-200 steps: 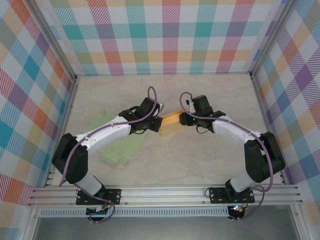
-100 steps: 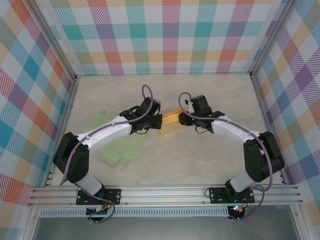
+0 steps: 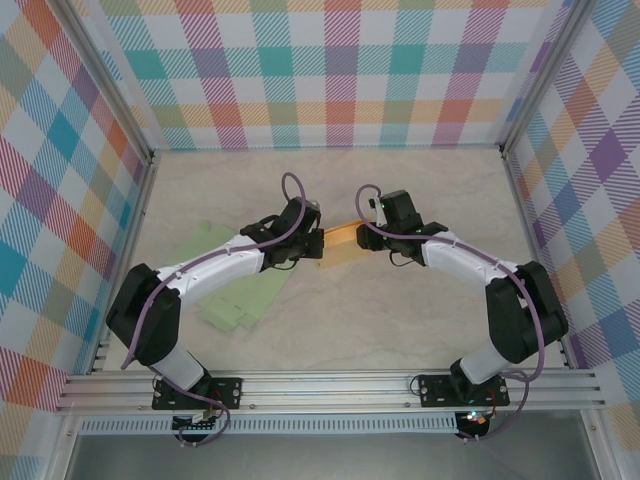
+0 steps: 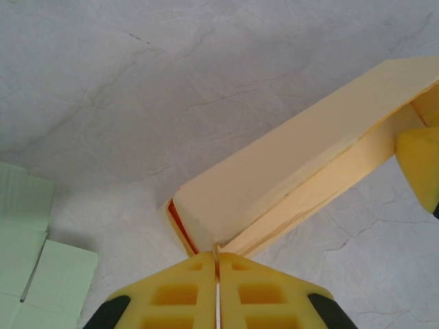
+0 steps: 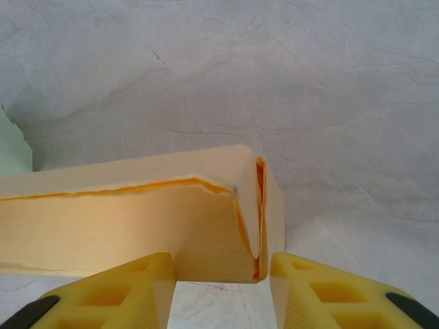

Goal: Fold the paper box

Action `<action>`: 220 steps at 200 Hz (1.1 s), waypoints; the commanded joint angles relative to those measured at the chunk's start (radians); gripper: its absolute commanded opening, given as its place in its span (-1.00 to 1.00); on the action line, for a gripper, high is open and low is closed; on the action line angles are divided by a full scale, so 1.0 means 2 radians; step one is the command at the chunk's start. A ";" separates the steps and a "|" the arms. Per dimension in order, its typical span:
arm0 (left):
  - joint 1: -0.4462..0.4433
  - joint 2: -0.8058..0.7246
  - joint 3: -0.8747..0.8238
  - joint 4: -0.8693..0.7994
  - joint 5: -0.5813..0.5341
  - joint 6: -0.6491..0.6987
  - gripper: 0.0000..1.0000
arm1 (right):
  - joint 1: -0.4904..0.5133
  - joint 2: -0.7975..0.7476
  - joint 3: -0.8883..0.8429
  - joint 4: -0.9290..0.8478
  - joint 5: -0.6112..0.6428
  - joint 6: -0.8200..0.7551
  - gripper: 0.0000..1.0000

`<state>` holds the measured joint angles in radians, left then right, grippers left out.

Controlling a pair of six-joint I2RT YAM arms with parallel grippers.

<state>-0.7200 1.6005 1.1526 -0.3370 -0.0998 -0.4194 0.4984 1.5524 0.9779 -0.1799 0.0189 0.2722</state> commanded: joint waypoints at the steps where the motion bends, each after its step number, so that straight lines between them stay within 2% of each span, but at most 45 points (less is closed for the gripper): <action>1: -0.002 0.003 -0.019 0.010 -0.002 -0.006 -0.84 | 0.008 0.025 -0.011 -0.055 0.003 -0.004 -0.15; 33: -0.002 0.005 -0.020 0.009 -0.003 -0.001 -0.86 | 0.008 0.008 -0.007 -0.062 -0.004 0.002 -0.11; 80: -0.002 0.006 -0.016 0.002 -0.008 0.006 -0.86 | 0.008 -0.046 0.010 -0.092 -0.005 0.013 0.19; 107: -0.002 0.007 -0.016 0.000 -0.009 0.007 -0.86 | 0.008 -0.068 0.021 -0.105 -0.002 0.018 0.27; 143: -0.002 0.009 -0.016 0.001 -0.005 0.008 -0.86 | 0.007 -0.080 0.031 -0.114 0.008 0.025 0.25; 171: -0.002 0.007 -0.015 0.001 -0.005 0.010 -0.86 | 0.006 -0.075 0.039 -0.122 0.039 0.014 0.07; 204: -0.002 0.008 -0.016 -0.002 -0.003 0.014 -0.86 | 0.000 -0.068 0.052 -0.118 0.028 0.009 0.06; 220: -0.002 0.009 -0.016 0.001 -0.003 0.014 -0.86 | -0.003 -0.064 0.068 -0.115 0.020 0.017 0.14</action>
<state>-0.7200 1.6009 1.1290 -0.3115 -0.1143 -0.4034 0.5034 1.4128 1.0428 -0.4095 0.0711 0.3019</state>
